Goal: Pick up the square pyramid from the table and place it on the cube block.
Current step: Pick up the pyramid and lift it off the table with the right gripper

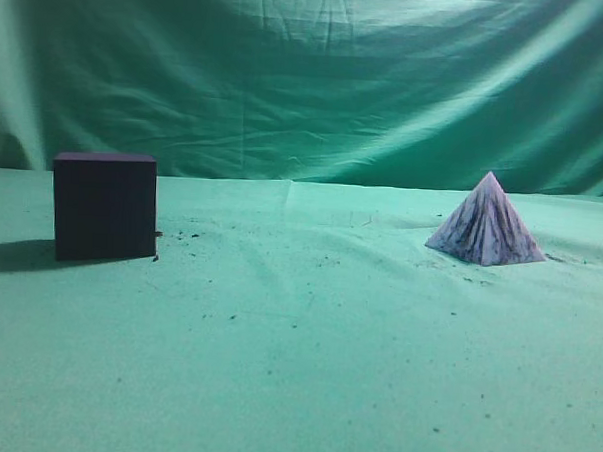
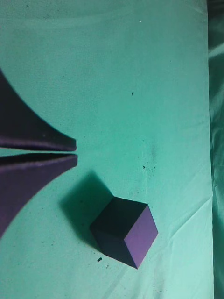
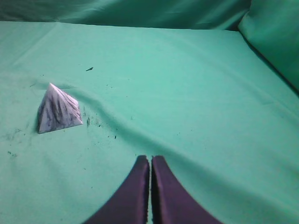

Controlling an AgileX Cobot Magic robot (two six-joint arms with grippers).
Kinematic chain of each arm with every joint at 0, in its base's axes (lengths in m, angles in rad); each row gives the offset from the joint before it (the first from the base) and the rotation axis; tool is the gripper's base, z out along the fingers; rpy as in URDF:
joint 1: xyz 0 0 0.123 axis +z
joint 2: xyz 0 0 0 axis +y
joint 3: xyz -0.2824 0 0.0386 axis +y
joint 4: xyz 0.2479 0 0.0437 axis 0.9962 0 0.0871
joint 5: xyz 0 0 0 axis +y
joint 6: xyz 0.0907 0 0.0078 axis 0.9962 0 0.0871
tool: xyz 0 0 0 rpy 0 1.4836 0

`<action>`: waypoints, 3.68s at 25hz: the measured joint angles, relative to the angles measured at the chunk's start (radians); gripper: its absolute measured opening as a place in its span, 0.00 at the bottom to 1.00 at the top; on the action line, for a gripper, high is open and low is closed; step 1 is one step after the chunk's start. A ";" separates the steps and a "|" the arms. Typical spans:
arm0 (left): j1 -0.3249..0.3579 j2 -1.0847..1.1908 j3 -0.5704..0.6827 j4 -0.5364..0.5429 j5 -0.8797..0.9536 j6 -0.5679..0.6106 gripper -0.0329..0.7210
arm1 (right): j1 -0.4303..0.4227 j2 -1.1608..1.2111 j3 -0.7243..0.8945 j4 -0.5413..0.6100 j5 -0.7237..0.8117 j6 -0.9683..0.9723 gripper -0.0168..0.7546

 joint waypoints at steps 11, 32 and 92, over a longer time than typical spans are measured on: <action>0.000 0.000 0.000 0.000 0.000 0.000 0.04 | 0.000 0.000 0.000 0.000 0.000 0.000 0.02; 0.000 0.000 0.000 0.000 0.000 0.000 0.04 | 0.000 0.000 0.002 0.071 -0.358 0.035 0.02; 0.000 0.000 0.000 0.000 0.000 0.000 0.04 | 0.358 2.011 -1.392 -0.002 0.542 0.003 0.78</action>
